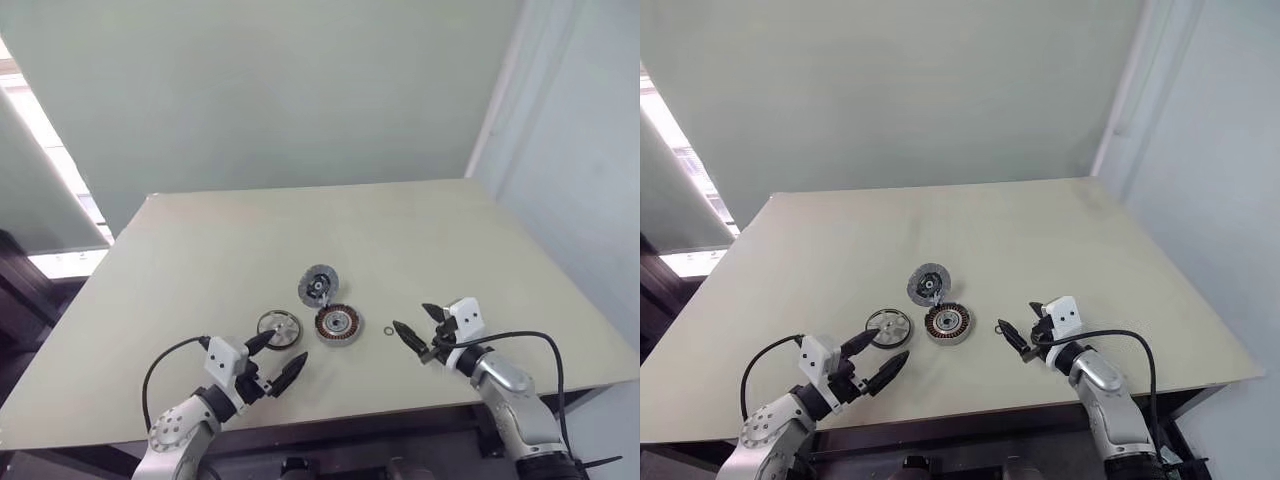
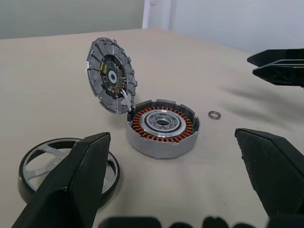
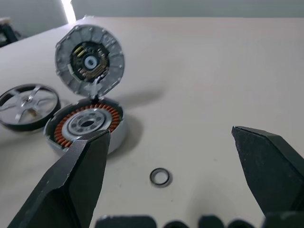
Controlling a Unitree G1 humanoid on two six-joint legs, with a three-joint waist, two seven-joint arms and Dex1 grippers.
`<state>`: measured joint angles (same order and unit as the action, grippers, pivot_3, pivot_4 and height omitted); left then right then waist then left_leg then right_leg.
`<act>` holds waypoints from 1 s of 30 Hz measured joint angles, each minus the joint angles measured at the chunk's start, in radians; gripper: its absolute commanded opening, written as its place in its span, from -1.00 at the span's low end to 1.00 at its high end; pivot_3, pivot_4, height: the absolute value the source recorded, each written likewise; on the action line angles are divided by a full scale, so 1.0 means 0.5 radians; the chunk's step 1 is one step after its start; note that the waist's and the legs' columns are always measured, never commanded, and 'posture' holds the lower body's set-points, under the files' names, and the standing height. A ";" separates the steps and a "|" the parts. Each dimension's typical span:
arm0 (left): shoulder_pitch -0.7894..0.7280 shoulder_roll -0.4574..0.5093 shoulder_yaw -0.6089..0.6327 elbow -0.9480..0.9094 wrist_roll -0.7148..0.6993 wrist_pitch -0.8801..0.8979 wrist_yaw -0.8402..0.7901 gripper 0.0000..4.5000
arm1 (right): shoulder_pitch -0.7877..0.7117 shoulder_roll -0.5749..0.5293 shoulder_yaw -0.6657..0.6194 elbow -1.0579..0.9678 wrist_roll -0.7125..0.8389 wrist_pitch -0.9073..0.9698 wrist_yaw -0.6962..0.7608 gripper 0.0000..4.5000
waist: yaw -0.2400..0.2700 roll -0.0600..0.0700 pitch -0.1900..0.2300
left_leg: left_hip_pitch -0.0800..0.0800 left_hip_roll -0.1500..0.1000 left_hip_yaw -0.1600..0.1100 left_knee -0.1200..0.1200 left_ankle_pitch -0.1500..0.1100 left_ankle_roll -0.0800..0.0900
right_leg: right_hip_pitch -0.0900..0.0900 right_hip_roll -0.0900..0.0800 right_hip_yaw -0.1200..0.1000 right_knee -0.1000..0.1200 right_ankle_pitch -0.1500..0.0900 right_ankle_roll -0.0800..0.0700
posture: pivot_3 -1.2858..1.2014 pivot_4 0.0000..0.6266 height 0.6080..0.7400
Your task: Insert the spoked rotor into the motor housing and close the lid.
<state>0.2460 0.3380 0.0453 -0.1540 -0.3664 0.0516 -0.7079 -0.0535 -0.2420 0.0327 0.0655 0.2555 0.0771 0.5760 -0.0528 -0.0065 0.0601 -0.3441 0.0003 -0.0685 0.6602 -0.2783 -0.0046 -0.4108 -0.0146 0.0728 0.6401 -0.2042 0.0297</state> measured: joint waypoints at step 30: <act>-0.040 0.021 -0.125 0.000 0.070 -0.013 -0.028 1.00 | -0.284 0.094 0.166 0.636 -0.237 0.041 -0.011 0.99 | -0.001 0.001 0.000 | 0.001 0.000 0.000 -0.001 0.000 0.000 | 0.000 0.001 0.000 0.001 0.000 0.000 | 0.03 -1.00 1.00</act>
<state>0.2261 0.3486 -0.0170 -0.1540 -0.3316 0.0450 -0.7219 -0.1954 -0.1952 0.1155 0.3836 0.1371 0.0974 0.5704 -0.0535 -0.0059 0.0601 -0.3438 0.0003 -0.0686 0.6597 -0.2782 -0.0044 -0.4107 -0.0141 0.0730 0.6404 -0.2042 0.0297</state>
